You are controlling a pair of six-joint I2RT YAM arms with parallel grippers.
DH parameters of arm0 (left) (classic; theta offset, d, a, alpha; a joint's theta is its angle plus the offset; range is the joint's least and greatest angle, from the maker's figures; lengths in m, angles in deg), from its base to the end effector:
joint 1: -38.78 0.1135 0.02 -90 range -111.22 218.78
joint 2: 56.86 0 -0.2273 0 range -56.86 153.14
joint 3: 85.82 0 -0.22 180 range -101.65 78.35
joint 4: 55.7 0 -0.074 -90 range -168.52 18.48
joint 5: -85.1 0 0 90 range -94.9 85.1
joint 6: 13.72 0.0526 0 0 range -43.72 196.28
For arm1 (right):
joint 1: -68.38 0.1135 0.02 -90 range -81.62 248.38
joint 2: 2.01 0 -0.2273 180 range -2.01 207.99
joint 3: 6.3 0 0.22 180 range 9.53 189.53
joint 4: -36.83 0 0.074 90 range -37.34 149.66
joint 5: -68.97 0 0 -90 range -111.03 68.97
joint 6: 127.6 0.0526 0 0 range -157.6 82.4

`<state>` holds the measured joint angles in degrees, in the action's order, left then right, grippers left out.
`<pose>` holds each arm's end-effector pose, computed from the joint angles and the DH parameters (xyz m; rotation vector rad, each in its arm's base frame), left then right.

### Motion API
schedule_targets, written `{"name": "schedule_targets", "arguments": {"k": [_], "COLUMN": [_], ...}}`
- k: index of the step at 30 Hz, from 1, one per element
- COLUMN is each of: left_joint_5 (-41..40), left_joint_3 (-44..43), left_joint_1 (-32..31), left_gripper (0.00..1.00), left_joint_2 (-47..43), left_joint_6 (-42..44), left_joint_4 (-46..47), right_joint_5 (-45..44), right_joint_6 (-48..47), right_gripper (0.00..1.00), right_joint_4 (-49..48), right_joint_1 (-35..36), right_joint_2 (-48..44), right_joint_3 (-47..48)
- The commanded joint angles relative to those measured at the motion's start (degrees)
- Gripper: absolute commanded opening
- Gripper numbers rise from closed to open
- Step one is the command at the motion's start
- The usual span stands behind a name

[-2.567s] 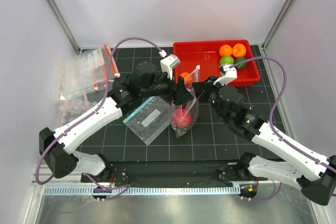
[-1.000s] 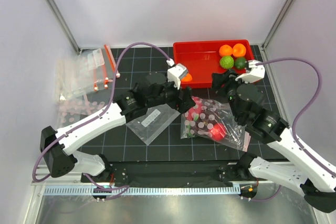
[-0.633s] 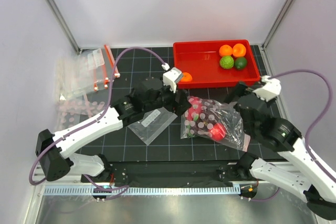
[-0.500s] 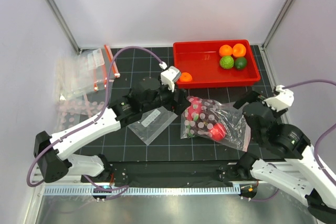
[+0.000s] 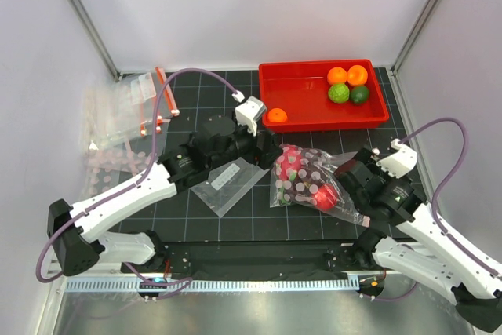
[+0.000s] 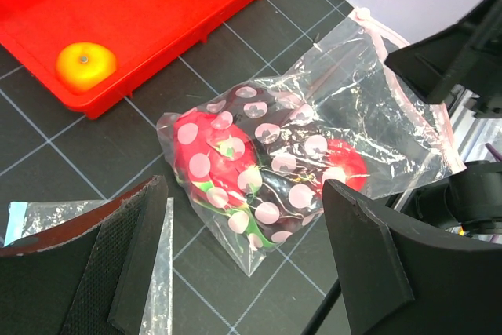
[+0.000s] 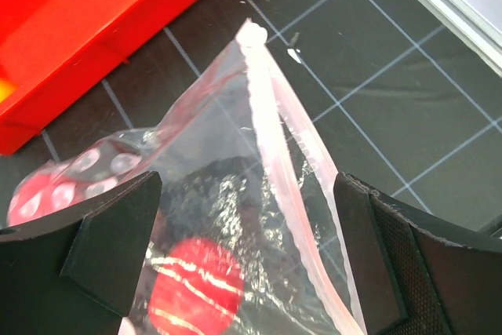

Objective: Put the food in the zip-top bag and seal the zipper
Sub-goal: Pick up the zipper food storage bag at the center of the board.

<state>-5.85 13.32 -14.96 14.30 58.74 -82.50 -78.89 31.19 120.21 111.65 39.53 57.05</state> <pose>0.1689 -0.2288 0.3285 0.5965 1.8635 -0.8289 0.1053 0.0379 0.2563 0.7305 1.9301 -0.2018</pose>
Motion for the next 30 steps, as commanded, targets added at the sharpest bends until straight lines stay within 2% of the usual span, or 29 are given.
{"name": "schedule_targets", "arguments": {"k": [1,2,3,5,7,8,10,11,13,14,18,26,30], "left_joint_5": [-1.51,-1.68,-1.86,-1.86,-1.77,-1.60,-1.42,-1.42,-1.42,-1.25,2.25,10.00,10.71], "left_joint_3": [0.35,0.43,0.44,0.52,0.52,0.52,0.52,0.61,0.61,0.70,0.52,1.49,1.75], "left_joint_1": [-0.14,-0.14,-0.14,-0.14,-0.14,-0.23,-0.23,-0.14,-0.23,-0.14,-0.14,-0.49,-1.54], "left_gripper": [0.83,0.84,0.83,0.84,0.84,0.84,0.83,0.84,0.84,0.83,0.83,0.82,0.82], "left_joint_2": [-2.60,-2.86,-2.95,-3.21,-3.30,-3.48,-3.57,-3.57,-3.66,-3.66,-3.48,-2.43,-1.46], "left_joint_6": [0.75,0.84,0.84,0.93,0.93,1.02,0.93,0.93,0.93,1.02,1.63,2.34,3.30], "left_joint_4": [2.37,2.37,2.28,2.19,2.19,2.11,2.02,2.11,2.02,2.19,2.37,5.79,7.11], "right_joint_5": [0.03,0.47,0.56,0.65,1.44,2.57,3.81,4.60,6.09,8.71,14.34,16.55,19.54], "right_joint_6": [4.24,4.85,5.29,5.47,3.46,1.97,1.34,1.43,0.04,-1.19,-4.46,-7.71,-8.16], "right_gripper": [1.00,0.99,0.91,0.83,0.71,0.58,0.47,0.24,0.04,0.01,0.01,0.01,0.01], "right_joint_4": [-5.22,-5.93,-6.37,-8.13,-10.85,-11.73,-13.58,-13.85,-16.12,-17.61,-25.78,-33.26,-38.19], "right_joint_1": [-2.57,-3.53,-3.63,-3.63,-3.63,-3.63,-3.54,-3.63,-3.63,-3.63,-3.63,-3.63,-3.63], "right_joint_2": [1.09,0.83,0.30,-2.15,-3.48,-4.00,-3.66,-2.96,-2.52,-2.08,0.63,9.77,15.49], "right_joint_3": [-1.82,-2.26,-2.70,-4.81,-6.56,-7.01,-7.36,-7.19,-6.49,-6.22,-3.50,9.15,13.72]}}
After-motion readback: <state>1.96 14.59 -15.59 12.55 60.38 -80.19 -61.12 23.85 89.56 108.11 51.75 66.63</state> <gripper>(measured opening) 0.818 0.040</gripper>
